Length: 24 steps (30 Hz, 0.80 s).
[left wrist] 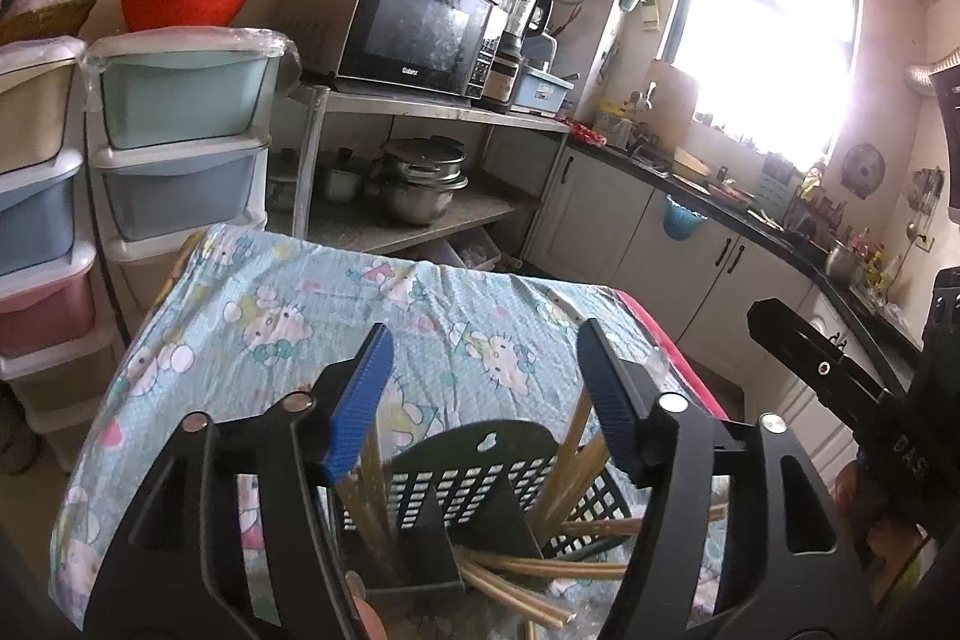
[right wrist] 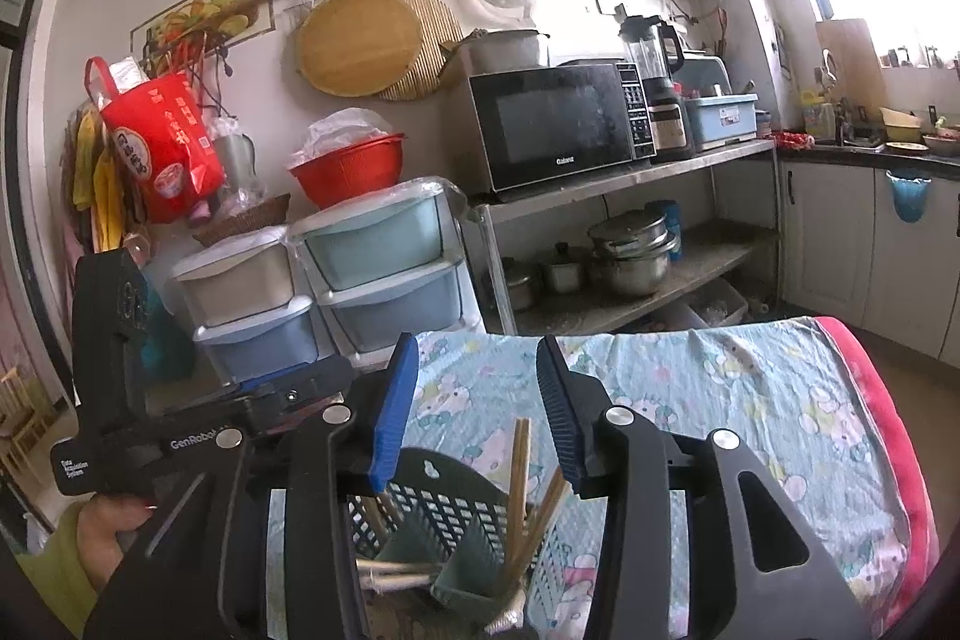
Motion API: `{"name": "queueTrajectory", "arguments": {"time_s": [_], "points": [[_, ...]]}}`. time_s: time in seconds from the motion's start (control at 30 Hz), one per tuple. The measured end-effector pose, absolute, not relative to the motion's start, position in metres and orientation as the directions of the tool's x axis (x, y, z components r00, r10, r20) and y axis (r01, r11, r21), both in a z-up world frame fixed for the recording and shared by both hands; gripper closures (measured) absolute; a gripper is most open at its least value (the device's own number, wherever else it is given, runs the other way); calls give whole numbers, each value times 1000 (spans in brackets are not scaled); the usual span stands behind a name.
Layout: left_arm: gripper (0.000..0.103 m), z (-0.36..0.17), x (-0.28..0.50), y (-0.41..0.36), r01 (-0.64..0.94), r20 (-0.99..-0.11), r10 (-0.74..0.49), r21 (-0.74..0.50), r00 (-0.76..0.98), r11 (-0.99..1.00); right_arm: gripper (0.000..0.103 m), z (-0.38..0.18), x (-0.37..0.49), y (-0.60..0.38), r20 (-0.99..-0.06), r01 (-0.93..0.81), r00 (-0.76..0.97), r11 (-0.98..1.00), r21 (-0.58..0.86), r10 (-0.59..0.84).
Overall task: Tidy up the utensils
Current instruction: 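Withdraw both open grippers from the caddy toward the loose chopsticks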
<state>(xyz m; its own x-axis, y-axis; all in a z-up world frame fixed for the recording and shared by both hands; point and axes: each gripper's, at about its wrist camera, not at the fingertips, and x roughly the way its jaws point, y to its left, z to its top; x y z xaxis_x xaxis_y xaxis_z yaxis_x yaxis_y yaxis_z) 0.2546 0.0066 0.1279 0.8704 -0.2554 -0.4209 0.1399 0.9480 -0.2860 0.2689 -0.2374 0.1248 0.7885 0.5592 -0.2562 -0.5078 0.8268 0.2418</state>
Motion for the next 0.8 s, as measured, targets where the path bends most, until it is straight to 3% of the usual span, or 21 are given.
{"name": "queueTrajectory", "arguments": {"time_s": [0.37, 0.8], "points": [[19, 125, 234, 20, 111, -418, -240, -309, 876, 944, 60, 117, 251, -251, -283, -493, 785, 833, 253, 551], [11, 113, 199, 26, 97, -421, -231, -316, 877, 944, 53, 105, 223, -259, -334, -493, 770, 839, 229, 543]]}}
